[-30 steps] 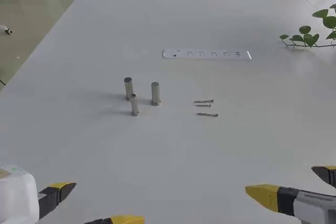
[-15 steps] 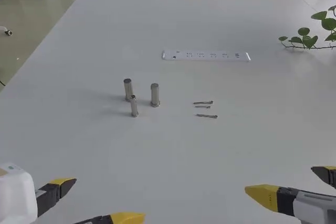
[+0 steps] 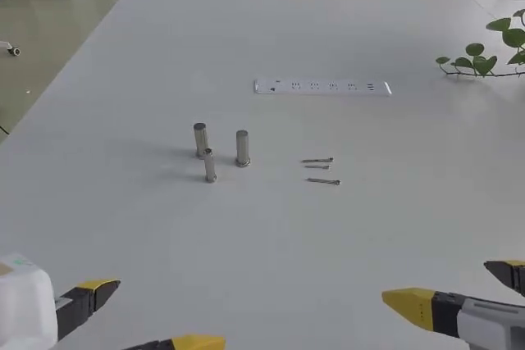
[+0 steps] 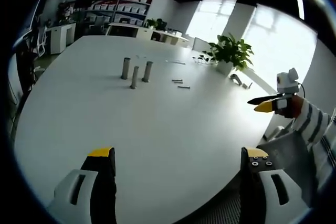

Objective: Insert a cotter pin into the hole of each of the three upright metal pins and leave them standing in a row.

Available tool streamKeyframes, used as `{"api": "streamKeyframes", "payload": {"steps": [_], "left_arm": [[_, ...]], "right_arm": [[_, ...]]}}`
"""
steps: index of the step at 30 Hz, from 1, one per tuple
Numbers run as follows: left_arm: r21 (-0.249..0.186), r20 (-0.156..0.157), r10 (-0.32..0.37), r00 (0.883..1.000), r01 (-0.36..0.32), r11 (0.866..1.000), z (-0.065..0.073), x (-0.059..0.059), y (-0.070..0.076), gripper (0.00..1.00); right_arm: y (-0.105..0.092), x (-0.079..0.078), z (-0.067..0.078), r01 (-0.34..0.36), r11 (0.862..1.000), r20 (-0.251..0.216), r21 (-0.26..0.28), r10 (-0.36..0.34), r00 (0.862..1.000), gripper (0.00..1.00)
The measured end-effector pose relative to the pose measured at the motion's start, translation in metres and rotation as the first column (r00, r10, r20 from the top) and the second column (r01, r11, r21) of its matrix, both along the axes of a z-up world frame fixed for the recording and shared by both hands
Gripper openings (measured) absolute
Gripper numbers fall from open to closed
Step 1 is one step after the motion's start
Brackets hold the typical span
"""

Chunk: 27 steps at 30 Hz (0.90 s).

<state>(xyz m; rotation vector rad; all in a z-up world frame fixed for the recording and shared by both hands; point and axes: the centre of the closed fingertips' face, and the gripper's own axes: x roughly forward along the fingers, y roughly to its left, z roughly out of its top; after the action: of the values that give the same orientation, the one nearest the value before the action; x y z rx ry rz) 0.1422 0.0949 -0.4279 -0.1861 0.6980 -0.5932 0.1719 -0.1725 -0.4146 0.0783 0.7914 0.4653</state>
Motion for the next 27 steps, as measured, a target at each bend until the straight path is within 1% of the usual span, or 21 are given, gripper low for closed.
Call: {"api": "streamKeyframes", "payload": {"steps": [4, 12, 15, 17, 18, 20, 23, 27], "left_arm": [[-0.004, -0.004, 0.003, 1.000, -0.003, 1.000, -0.0003, 0.0002, 0.0004, 0.99], [0.007, 0.003, -0.003, 1.000, 0.003, 1.000, 0.0023, 0.0019, 0.0036, 0.99], [0.014, 0.010, 0.006, 1.000, -0.007, 1.000, 0.0016, 0.0032, 0.0067, 0.99], [0.008, 0.003, 0.017, 1.000, -0.017, 1.000, 0.0014, 0.0036, 0.0081, 0.99], [0.001, 0.006, 0.027, 1.000, -0.027, 1.000, 0.0022, 0.0049, 0.0088, 0.99], [-0.003, 0.023, 0.031, 0.999, -0.031, 1.000, 0.0045, 0.0062, 0.0081, 0.99], [0.011, 0.024, 0.031, 0.999, -0.032, 0.999, 0.0038, 0.0064, 0.0087, 0.99], [0.013, 0.023, 0.034, 0.999, -0.034, 0.999, 0.0031, 0.0062, 0.0092, 0.99]], "right_arm": [[-0.0004, -0.0003, -0.0002, 0.000, 1.000, -0.002, -0.002, 0.000, 1.000, 0.95], [0.0011, 0.0018, -0.0005, -0.011, 1.000, -0.008, -0.008, 0.010, 1.000, 0.95], [0.0013, 0.0032, 0.0004, -0.012, 1.000, -0.005, -0.006, 0.012, 1.000, 0.95], [0.0011, 0.0031, 0.0002, -0.014, 1.000, -0.006, -0.008, 0.014, 1.000, 0.94], [0.0010, 0.0029, 0.0000, -0.016, 1.000, -0.007, -0.009, 0.015, 1.000, 0.94], [0.0007, 0.0026, -0.0004, -0.016, 1.000, -0.008, -0.009, 0.016, 1.000, 0.94], [0.0008, 0.0026, -0.0002, -0.015, 1.000, -0.007, -0.004, 0.014, 1.000, 0.94], [0.0011, 0.0031, 0.0009, -0.012, 1.000, -0.002, 0.001, 0.012, 1.000, 0.94]]}}
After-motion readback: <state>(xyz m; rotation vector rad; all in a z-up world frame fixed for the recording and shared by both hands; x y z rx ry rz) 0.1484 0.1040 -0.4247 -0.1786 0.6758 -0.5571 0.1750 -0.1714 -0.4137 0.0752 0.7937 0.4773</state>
